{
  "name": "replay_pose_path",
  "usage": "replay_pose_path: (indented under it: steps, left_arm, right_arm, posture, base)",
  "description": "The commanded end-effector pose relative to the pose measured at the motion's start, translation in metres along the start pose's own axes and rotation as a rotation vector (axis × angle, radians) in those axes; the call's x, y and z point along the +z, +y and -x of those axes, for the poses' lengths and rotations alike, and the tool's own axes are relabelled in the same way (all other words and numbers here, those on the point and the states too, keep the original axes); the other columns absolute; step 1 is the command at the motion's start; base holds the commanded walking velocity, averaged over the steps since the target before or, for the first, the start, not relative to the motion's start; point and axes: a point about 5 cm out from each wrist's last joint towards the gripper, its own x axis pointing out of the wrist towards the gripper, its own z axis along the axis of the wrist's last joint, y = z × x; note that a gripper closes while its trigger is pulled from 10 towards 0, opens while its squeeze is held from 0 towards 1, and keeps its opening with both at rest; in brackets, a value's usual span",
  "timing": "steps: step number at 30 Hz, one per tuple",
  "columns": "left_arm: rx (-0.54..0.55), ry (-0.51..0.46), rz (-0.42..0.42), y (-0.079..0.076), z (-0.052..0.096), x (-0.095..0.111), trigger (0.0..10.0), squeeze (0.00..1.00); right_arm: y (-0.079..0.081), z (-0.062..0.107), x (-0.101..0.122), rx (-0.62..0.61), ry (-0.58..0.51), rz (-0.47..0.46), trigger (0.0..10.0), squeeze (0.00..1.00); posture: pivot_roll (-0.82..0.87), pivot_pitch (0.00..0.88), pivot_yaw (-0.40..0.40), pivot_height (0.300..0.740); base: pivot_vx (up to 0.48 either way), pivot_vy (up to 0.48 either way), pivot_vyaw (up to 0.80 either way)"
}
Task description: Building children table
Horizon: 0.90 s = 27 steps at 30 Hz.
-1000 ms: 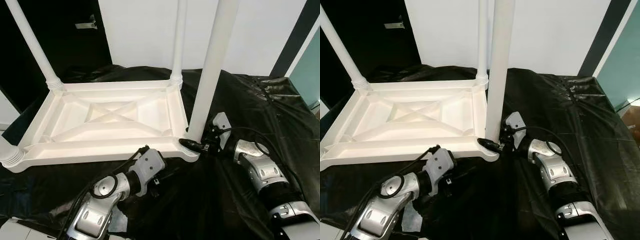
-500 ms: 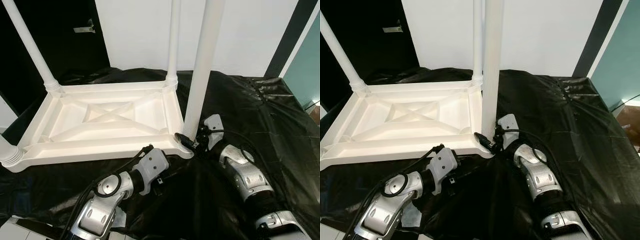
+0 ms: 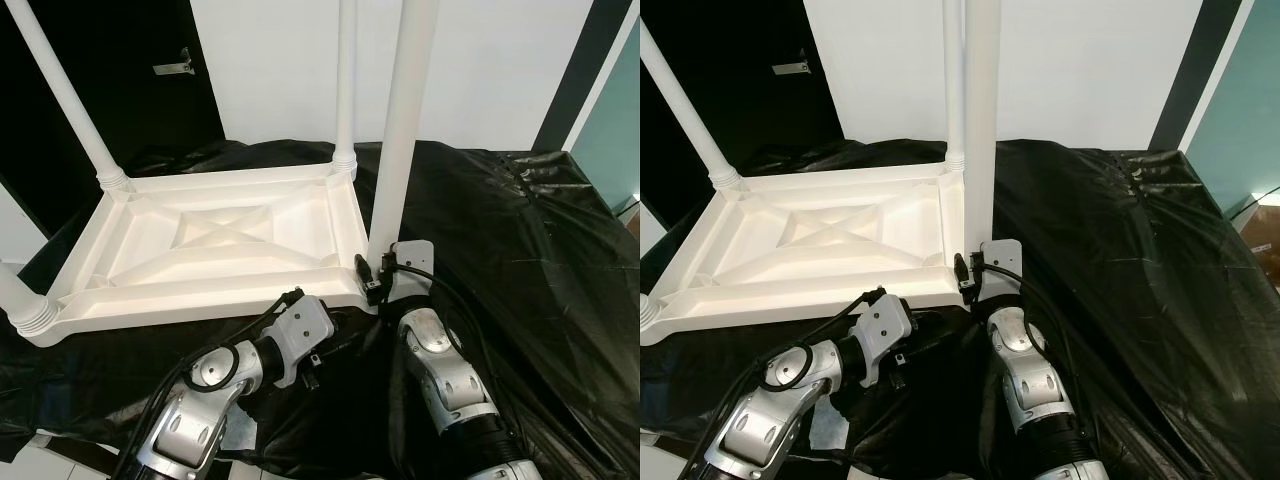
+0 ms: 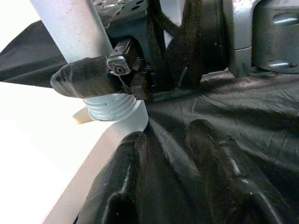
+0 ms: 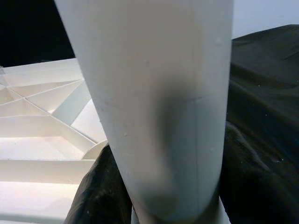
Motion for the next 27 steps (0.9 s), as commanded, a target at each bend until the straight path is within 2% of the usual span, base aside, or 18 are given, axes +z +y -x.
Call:
replay_pose_path:
  steps: [1, 4, 5, 11, 14, 17, 19, 20, 21, 22, 23, 24, 25, 27]
  left_arm:
    - [-0.012, -0.001, 0.001, 0.001, -0.001, 0.0, 10.0, 0.0]
    - [-0.018, -0.006, -0.002, 0.0, -0.003, 0.001, 10.0, 0.0]
    - [-0.015, -0.008, -0.002, 0.0, -0.004, 0.001, 10.0, 0.0]
    - [-0.007, -0.01, -0.002, 0.0, -0.003, 0.002, 10.0, 0.0]
    - [-0.004, -0.012, -0.002, 0.001, 0.0, 0.004, 10.0, 0.0]
    - [-0.006, -0.012, -0.002, 0.001, 0.0, 0.004, 10.0, 0.0]
    - [-0.011, -0.014, -0.006, 0.002, -0.001, 0.004, 10.0, 0.0]
    - [-0.011, -0.014, -0.006, 0.002, -0.001, 0.004, 10.0, 0.0]
    - [-0.013, -0.016, -0.008, 0.002, -0.001, 0.005, 10.0, 0.0]
    - [-0.012, -0.015, -0.014, 0.003, -0.001, 0.005, 10.0, 0.0]
    - [-0.012, -0.015, -0.014, 0.003, -0.001, 0.005, 10.0, 0.0]
    - [-0.006, -0.015, -0.015, 0.004, -0.001, 0.004, 10.0, 0.0]
    - [0.003, -0.017, -0.013, 0.004, -0.001, 0.005, 10.0, 0.0]
    - [0.009, -0.018, -0.011, 0.004, -0.001, 0.005, 10.0, 0.0]
  right_arm:
    - [-0.003, 0.004, -0.017, -0.029, 0.083, -0.009, 10.0, 0.0]
    - [-0.007, 0.006, -0.015, -0.04, 0.078, 0.003, 10.0, 0.0]
    - [-0.009, 0.007, -0.014, -0.051, 0.077, 0.009, 10.0, 1.0]
    - [-0.014, 0.009, -0.012, -0.055, 0.06, 0.025, 10.0, 1.0]
    - [-0.027, 0.016, -0.005, 0.037, 0.003, 0.018, 10.0, 1.0]
    - [-0.031, 0.019, -0.003, 0.094, -0.009, 0.031, 10.0, 1.0]
    - [-0.04, 0.025, -0.002, 0.239, -0.015, 0.052, 10.0, 1.0]
    - [-0.04, 0.025, -0.002, 0.239, -0.015, 0.052, 10.0, 1.0]
    - [-0.043, 0.026, -0.001, 0.293, -0.02, 0.073, 10.0, 1.0]
    - [-0.046, 0.026, -0.001, 0.347, -0.014, 0.079, 10.0, 0.64]
    - [-0.046, 0.026, -0.001, 0.347, -0.014, 0.079, 10.0, 0.64]
    - [-0.049, 0.023, 0.001, 0.399, -0.017, 0.075, 10.0, 0.0]
    - [-0.051, 0.019, 0.005, 0.457, -0.025, 0.091, 10.0, 0.0]
    - [-0.051, 0.015, 0.008, 0.492, -0.03, 0.101, 10.0, 0.0]
  posture:
    - [-0.06, 0.0, 0.041, 0.74]
    - [-0.05, 0.0, 0.036, 0.74]
    - [-0.05, 0.0, 0.034, 0.74]
    - [-0.04, 0.0, 0.027, 0.74]
    - [-0.06, 0.0, 0.034, 0.74]
    - [-0.06, 0.0, 0.041, 0.74]
    - [-0.06, 0.0, 0.031, 0.74]
    - [-0.06, 0.0, 0.031, 0.74]
    - [-0.06, 0.0, 0.031, 0.74]
    - [-0.06, 0.0, 0.025, 0.74]
    - [-0.06, 0.0, 0.025, 0.74]
    - [-0.05, 0.0, 0.012, 0.74]
    - [-0.04, 0.0, 0.001, 0.74]
    - [-0.04, 0.0, -0.002, 0.74]
  base:
    - [0.0, 0.0, 0.0]
    - [0.0, 0.0, 0.0]
    - [0.0, 0.0, 0.0]
    - [0.0, 0.0, 0.0]
    - [0.0, 0.0, 0.0]
    - [0.0, 0.0, 0.0]
    - [0.0, 0.0, 0.0]
    - [0.0, 0.0, 0.0]
    - [0.0, 0.0, 0.0]
    - [0.0, 0.0, 0.0]
    - [0.0, 0.0, 0.0]
    - [0.0, 0.0, 0.0]
    - [0.0, 0.0, 0.0]
    - [0.0, 0.0, 0.0]
